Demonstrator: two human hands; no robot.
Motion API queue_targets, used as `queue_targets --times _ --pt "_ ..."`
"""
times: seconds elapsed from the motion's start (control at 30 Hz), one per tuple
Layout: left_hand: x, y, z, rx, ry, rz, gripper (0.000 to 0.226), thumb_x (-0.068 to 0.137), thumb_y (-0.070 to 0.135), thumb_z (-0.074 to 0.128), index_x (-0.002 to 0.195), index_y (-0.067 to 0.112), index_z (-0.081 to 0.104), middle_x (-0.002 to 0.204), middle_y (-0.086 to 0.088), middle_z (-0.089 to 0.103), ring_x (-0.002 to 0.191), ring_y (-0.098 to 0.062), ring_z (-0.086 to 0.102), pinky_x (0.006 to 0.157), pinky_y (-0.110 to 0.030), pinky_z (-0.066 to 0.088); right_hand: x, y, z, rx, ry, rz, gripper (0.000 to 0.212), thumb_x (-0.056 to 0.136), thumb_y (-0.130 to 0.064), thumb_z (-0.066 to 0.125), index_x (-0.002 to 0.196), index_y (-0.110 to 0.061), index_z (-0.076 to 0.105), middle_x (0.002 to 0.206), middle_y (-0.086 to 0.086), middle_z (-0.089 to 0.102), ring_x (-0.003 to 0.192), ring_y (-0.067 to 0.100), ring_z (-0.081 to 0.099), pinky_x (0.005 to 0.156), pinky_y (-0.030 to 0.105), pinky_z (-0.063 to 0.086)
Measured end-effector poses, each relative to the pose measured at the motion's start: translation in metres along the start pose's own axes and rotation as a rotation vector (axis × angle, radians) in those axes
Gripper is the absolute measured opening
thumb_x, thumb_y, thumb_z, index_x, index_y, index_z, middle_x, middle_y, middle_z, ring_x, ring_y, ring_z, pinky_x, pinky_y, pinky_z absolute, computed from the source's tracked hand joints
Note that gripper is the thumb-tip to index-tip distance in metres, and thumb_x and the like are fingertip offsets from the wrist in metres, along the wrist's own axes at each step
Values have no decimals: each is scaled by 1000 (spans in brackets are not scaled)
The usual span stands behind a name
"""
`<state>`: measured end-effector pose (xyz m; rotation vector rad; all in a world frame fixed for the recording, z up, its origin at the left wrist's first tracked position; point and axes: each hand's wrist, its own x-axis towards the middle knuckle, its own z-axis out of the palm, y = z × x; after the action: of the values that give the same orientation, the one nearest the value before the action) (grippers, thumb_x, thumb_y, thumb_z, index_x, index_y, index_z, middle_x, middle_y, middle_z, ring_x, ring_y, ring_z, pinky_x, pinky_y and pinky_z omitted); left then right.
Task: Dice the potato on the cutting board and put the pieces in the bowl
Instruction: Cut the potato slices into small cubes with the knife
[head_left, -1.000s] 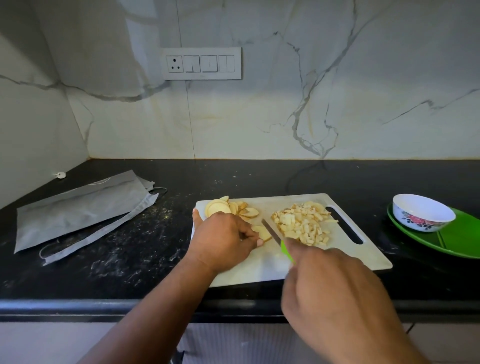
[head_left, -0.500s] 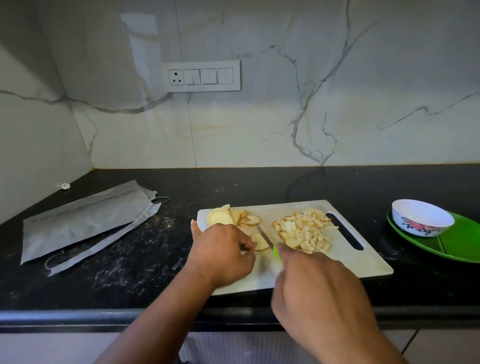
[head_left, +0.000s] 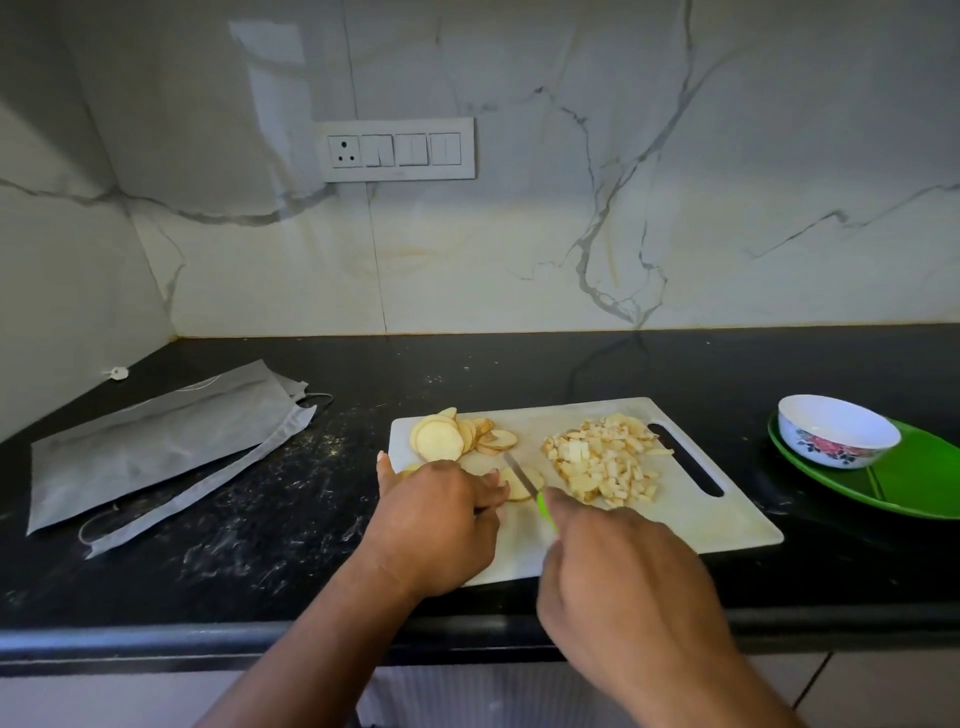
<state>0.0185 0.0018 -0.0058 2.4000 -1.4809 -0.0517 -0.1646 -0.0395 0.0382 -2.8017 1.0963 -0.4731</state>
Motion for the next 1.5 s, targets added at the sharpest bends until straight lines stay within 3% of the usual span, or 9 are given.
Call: queue_targets --times 0.13,0.33,0.43,0.57,0.77,1.0,1.1,1.27,1.5 --pt "0 1 -2 27 -38 8 41 104 45 44 143 50 54 148 27 53 145 -8 40 119 -76 -7 -1 4 16 74 -42 9 59 96 -39 40 153 -36 24 96 -8 63 86 11 61 70 24 47" --pt "-1 -2 0 40 -65 36 44 108 45 40 151 47 46 156 35 37 156 -7 18 120 -74 -7 -33 25 -3 97 -166 82 62 96 -53 35 146 -58 -1 98 -10 62 90 -1 60 85 14 48" --pt "-4 0 1 97 9 16 46 105 52 39 150 45 48 155 33 42 156 -7 18 123 -68 -10 -33 28 -13 103 -111 77 59 95 -55 34 146 -58 4 101 -11 63 97 1 62 84 13 48" --pt "-12 5 0 210 75 9 51 103 61 36 149 44 50 152 32 46 156 -7 20 124 -65 -11 -14 22 -7 132 -9 11 57 97 -45 35 152 -42 20 85 -7 57 74 12 51 65 20 41" --pt "-12 11 -5 188 64 18 41 105 53 38 136 45 63 139 35 57 150 -4 29 123 -67 -11 5 8 19 114 32 -34 55 96 -39 40 151 -34 32 96 -10 65 82 9 62 68 23 51" --pt "-7 7 -1 212 43 26 45 104 54 33 139 46 60 142 38 52 154 -6 24 121 -71 -11 -22 23 4 124 -275 -25 74 96 -45 43 155 -38 -2 91 -6 57 84 11 60 84 26 50" --pt "-7 5 2 206 63 15 44 104 54 34 137 47 61 139 37 56 152 -4 28 122 -70 -10 -23 21 -5 132 -231 -13 69 98 -45 39 154 -39 0 97 -6 59 93 11 63 82 25 49" --pt "-11 9 1 197 83 -1 41 102 53 38 129 44 67 129 27 66 140 -2 41 121 -68 -10 -5 6 14 119 -105 -31 65 95 -37 40 155 -31 16 79 -5 50 81 16 62 64 28 43" --pt "-6 6 2 183 80 7 43 102 54 38 136 46 63 135 32 61 147 -3 33 121 -71 -11 -26 22 6 129 -163 -2 66 97 -48 38 153 -45 3 85 -10 58 85 3 63 81 21 53"
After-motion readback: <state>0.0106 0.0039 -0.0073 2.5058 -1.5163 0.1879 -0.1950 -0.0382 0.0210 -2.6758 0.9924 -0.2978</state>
